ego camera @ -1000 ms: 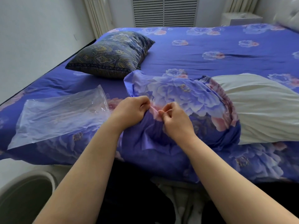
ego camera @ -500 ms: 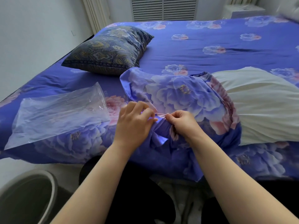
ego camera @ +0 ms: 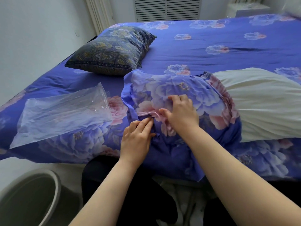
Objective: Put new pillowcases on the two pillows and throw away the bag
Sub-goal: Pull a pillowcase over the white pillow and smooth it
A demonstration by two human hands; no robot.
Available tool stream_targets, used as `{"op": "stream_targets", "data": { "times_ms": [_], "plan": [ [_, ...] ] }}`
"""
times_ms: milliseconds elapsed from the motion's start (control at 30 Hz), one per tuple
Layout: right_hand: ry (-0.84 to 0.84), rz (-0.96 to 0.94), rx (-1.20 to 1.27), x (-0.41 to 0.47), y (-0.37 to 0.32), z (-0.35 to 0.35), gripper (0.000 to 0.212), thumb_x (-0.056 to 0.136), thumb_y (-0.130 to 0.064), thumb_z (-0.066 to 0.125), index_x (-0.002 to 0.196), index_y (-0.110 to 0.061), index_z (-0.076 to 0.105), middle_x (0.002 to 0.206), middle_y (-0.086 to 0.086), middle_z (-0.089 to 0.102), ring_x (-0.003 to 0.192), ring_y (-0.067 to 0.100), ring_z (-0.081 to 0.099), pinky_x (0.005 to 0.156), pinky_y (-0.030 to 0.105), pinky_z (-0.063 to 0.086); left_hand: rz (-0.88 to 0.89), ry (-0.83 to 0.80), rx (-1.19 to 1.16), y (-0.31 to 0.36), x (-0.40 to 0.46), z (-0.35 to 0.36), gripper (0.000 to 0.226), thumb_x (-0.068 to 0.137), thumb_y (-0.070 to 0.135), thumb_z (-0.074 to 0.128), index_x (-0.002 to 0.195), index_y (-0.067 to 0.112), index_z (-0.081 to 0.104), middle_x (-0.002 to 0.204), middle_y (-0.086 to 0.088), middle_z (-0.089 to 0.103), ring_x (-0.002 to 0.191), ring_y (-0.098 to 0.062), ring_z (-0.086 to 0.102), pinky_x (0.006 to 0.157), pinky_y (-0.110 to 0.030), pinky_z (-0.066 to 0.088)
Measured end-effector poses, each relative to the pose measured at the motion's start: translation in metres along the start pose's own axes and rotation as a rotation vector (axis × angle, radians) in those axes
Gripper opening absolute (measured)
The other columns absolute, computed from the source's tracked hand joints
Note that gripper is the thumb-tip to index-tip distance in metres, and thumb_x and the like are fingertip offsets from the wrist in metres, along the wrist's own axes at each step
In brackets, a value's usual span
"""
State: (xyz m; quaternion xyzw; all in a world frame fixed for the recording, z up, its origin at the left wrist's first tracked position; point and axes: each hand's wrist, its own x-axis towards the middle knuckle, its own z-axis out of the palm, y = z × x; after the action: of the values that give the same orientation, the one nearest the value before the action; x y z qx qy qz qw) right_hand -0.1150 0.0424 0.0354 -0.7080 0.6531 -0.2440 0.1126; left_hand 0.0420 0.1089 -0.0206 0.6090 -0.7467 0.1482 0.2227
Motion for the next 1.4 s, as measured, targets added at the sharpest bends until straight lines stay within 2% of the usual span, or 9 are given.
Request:
{"op": "stream_targets", "data": {
  "times_ms": [133,400,600,800,1000,1067,1167,1300,1400],
  "plan": [
    [0.024,-0.113,-0.301,0.013,0.003,0.009,0.025,0.093,-0.028,0.053,0.113,-0.015,0.057,0.125,0.009,0.045,0.116,0.030,0.038,0.095,0.038,0.032,0.047,-0.031,0.016,-0.008,0.007,0.004,0.046,0.081,0.047,0.044,0.115,0.024,0.064,0.120,0.015,0.061,0.095,-0.016,0.045,0.076,-0.033,0.043],
    [-0.041,-0.185,-0.287,0.016,0.012,0.006,0.049,0.086,-0.051,0.056,0.119,-0.016,0.048,0.124,0.007,0.045,0.116,0.029,0.040,0.095,0.039,0.032,0.170,0.038,0.012,-0.020,0.019,0.007,0.026,0.080,0.044,0.050,0.086,0.024,0.066,0.094,0.014,0.065,0.088,-0.017,0.042,0.075,-0.029,0.031],
    [-0.026,-0.257,-0.506,0.018,0.019,0.014,0.022,0.095,-0.022,0.047,0.112,-0.008,0.052,0.115,0.010,0.055,0.109,0.031,0.048,0.090,0.040,0.035,0.182,0.012,-0.175,-0.036,0.014,-0.003,0.027,0.081,0.043,0.051,0.078,0.018,0.061,0.080,0.008,0.064,0.081,-0.016,0.044,0.075,-0.030,0.040],
    [0.166,-0.035,-0.386,0.036,0.050,-0.026,0.043,0.093,-0.042,0.049,0.115,-0.006,0.053,0.121,0.019,0.052,0.117,0.036,0.045,0.092,0.044,0.035,0.124,-0.019,-0.284,-0.047,-0.010,-0.010,0.030,0.084,0.043,0.052,0.077,0.017,0.065,0.077,0.007,0.063,0.076,-0.015,0.045,0.076,-0.028,0.041],
    [0.411,0.067,-0.088,0.002,0.079,-0.022,0.028,0.089,-0.036,0.059,0.105,-0.013,0.065,0.123,0.013,0.053,0.118,0.035,0.044,0.099,0.042,0.032,-0.427,-0.003,-0.541,-0.023,-0.020,-0.004,0.007,0.080,0.027,0.067,0.087,0.026,0.067,0.077,0.013,0.063,0.082,-0.019,0.057,0.080,-0.040,0.048],
    [0.521,0.065,-0.039,-0.010,0.084,-0.015,0.027,0.088,-0.033,0.059,0.103,-0.012,0.068,0.122,0.015,0.055,0.115,0.037,0.049,0.099,0.044,0.036,-0.566,0.024,-0.634,-0.014,-0.020,0.000,0.025,0.074,0.019,0.071,0.095,0.030,0.061,0.090,0.006,0.064,0.090,-0.023,0.057,0.085,-0.044,0.048],
    [0.634,0.079,-0.034,-0.026,0.094,-0.009,0.029,0.089,-0.034,0.054,0.105,-0.014,0.068,0.123,0.014,0.055,0.112,0.037,0.051,0.098,0.044,0.036,-0.713,0.108,-0.561,-0.006,-0.020,0.002,0.048,0.069,0.014,0.079,0.110,0.009,0.055,0.110,-0.012,0.055,0.106,-0.030,0.046,0.095,-0.039,0.038],
    [0.641,0.129,0.026,-0.041,0.113,-0.012,0.038,0.089,-0.037,0.057,0.119,-0.015,0.061,0.133,0.018,0.047,0.118,0.039,0.045,0.102,0.043,0.029,-1.033,-0.109,-0.812,-0.002,-0.023,0.000,0.041,0.081,0.030,0.071,0.103,0.000,0.053,0.106,-0.014,0.057,0.105,-0.029,0.054,0.083,-0.031,0.038],
    [0.610,0.197,0.194,-0.049,0.124,-0.021,0.059,0.087,-0.040,0.059,0.131,-0.003,0.046,0.129,0.020,0.048,0.118,0.037,0.043,0.100,0.038,0.026,-1.022,-0.219,-0.883,-0.003,-0.024,-0.002,0.033,0.087,0.033,0.062,0.097,0.002,0.060,0.093,-0.012,0.063,0.096,-0.028,0.060,0.076,-0.030,0.039]
  ]
}}
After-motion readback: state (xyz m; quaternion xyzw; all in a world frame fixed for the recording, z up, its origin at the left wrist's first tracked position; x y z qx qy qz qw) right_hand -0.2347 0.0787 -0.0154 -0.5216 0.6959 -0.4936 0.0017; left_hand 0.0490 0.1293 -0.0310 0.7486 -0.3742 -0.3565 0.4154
